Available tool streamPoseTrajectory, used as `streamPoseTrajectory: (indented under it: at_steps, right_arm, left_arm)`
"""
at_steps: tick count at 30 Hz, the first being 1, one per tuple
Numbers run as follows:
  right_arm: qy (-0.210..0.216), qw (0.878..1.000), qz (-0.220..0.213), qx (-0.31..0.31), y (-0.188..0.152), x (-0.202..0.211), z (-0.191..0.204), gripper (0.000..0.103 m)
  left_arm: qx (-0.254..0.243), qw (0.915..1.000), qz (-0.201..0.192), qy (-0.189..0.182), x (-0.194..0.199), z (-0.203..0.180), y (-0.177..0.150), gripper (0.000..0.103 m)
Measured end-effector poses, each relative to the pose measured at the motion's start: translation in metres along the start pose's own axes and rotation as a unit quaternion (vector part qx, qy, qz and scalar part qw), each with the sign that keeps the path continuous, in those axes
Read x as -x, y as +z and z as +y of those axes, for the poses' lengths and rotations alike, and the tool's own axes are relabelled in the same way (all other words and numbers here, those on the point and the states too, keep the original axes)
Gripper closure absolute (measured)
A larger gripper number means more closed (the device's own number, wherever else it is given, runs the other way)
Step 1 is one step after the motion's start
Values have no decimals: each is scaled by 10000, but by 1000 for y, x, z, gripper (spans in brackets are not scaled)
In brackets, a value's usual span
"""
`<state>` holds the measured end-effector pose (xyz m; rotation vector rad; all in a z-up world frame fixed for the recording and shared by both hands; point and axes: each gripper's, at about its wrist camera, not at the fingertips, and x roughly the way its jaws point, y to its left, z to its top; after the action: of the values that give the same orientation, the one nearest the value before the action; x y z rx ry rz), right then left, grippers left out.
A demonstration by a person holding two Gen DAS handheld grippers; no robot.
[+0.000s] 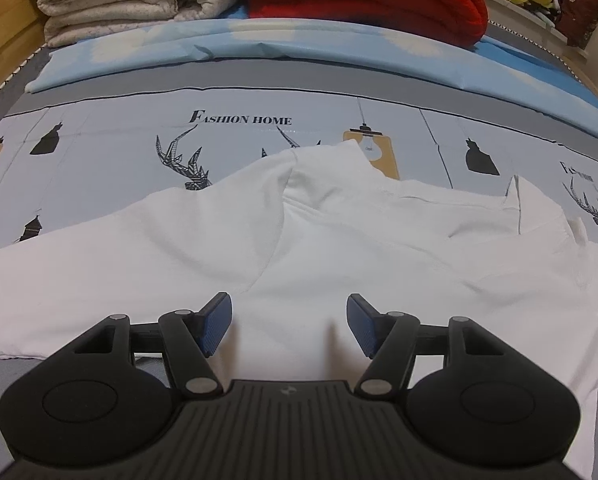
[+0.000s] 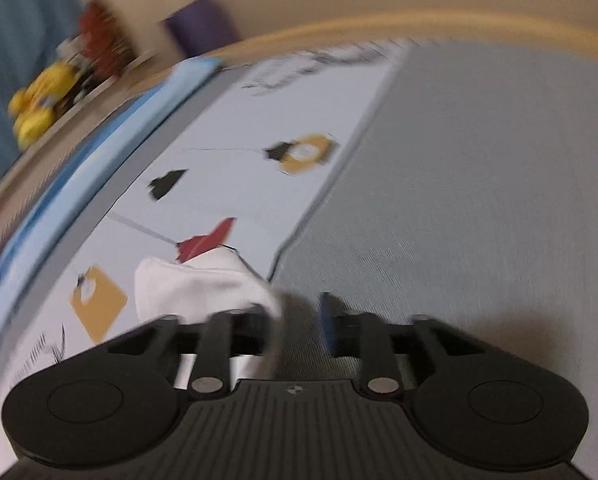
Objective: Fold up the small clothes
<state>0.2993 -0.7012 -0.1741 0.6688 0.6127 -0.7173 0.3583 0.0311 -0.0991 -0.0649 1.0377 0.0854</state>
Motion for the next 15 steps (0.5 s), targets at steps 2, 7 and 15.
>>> streamPoseTrajectory:
  at_steps: [2,7,15]
  right_arm:
    - [54,9969,-95,774,2,5,12,65]
    - [152,9618,-218,2726,-2,18,43,63]
    - [-41,8911,-222,4532,-26,23,88,61]
  left_arm:
    - [5,10000,13,14,0,1,0,34]
    - [2,10000,29,14,-2,1,0,34]
    - [-107,9999,81,-14,-9,-11,-1,34]
